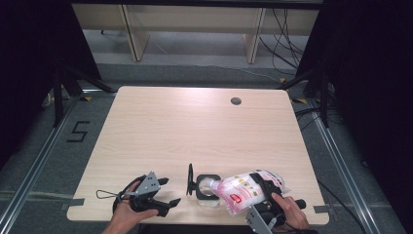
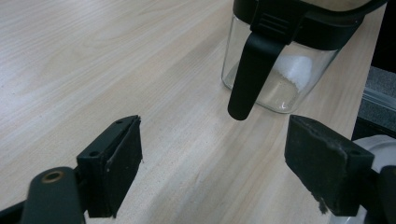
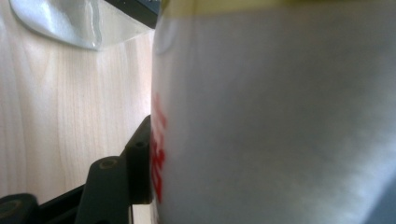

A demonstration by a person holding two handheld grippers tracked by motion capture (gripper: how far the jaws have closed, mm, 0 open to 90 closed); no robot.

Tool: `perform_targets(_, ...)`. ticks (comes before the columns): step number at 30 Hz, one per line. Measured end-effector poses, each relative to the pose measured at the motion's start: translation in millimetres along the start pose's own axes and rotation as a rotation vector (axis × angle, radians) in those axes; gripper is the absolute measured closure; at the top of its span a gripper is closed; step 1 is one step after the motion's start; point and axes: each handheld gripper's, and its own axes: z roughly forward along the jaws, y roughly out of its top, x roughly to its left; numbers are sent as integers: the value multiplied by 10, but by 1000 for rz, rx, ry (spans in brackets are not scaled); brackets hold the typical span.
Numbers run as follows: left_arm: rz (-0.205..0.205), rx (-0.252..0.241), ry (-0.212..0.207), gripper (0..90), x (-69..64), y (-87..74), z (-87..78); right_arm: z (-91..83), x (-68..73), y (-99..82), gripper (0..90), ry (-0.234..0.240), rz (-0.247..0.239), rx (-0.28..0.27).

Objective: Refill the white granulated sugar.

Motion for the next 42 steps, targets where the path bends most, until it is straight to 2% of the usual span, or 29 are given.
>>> perform_targets(1,40,8,-5,187,30,9,-10,0,-1,0,415,0,-1,0)
perform_targets(2,6,2,-1,187,13,3,-5,-1,-2,-1,415,0,-3,1)
perform_targets(3,16,3,0,187,19,6,-9,-2,4,-1,416,0,1,5)
perform_targets(5,14,0,4,187,16,-3,-6,-4,12,7,416,-11,-43,20)
perform_targets(6,4,-5,0,187,15,-7,3,0,-15,18,416,-24,-106,12)
perform_targets(7,28,8,-1,187,32,6,-2,-4,47,14,416,-28,-71,37)
perform_targets(9,3,-6,6,187,10,3,10,5,60,38,416,-39,-143,56)
perform_targets(10,40,23,5,187,34,4,-8,6,76,44,416,-40,-153,61)
perform_targets(11,15,10,5,187,13,-1,1,5,56,60,416,-45,-206,61)
perform_targets(12,24,1,-5,187,19,1,9,4,131,37,417,-45,-108,72)
perform_targets(13,47,25,4,187,39,10,-6,18,29,88,417,-50,-287,47)
perform_targets(14,32,24,9,187,29,8,-8,2,115,67,417,-46,-181,87)
perform_targets(15,18,3,2,187,18,0,2,8,104,79,417,-50,-219,80)
perform_targets(17,20,3,2,187,23,-1,1,8,108,88,417,-57,-250,78)
perform_targets(18,34,22,9,187,36,4,-10,6,94,99,417,-59,-296,80)
perform_targets(21,11,-5,2,187,12,-2,8,21,141,79,418,-61,-261,101)
perform_targets(23,38,26,12,187,32,4,-11,39,101,88,418,-60,-319,74)
perform_targets(25,31,23,14,187,27,7,-8,35,151,62,418,-51,-243,106)
perform_targets(26,24,9,5,187,20,3,-1,53,120,68,418,-57,-294,82)
perform_targets(27,35,8,0,187,26,2,-4,51,109,69,419,-57,-306,79)
perform_targets(28,6,7,8,187,7,-4,-5,36,127,63,419,-54,-282,98)
perform_targets(30,10,8,7,187,12,1,-3,48,122,61,419,-73,-317,77)
perform_targets(31,22,8,8,187,16,3,-1,37,136,62,419,-67,-304,96)
perform_targets(33,18,8,2,187,11,-4,3,33,125,79,419,-94,-353,85)
perform_targets(34,28,2,-1,187,17,-1,8,42,150,60,419,-103,-334,74)
perform_targets(35,30,-2,-1,187,19,4,11,41,114,86,419,-96,-396,72)
perform_targets(36,28,-2,-1,187,18,6,12,27,127,95,419,-84,-382,99)
perform_targets(38,5,3,4,187,3,-4,13,32,132,87,419,-88,-369,91)
perform_targets(42,12,-1,8,188,2,3,8,39,143,80,419,-93,-365,80)
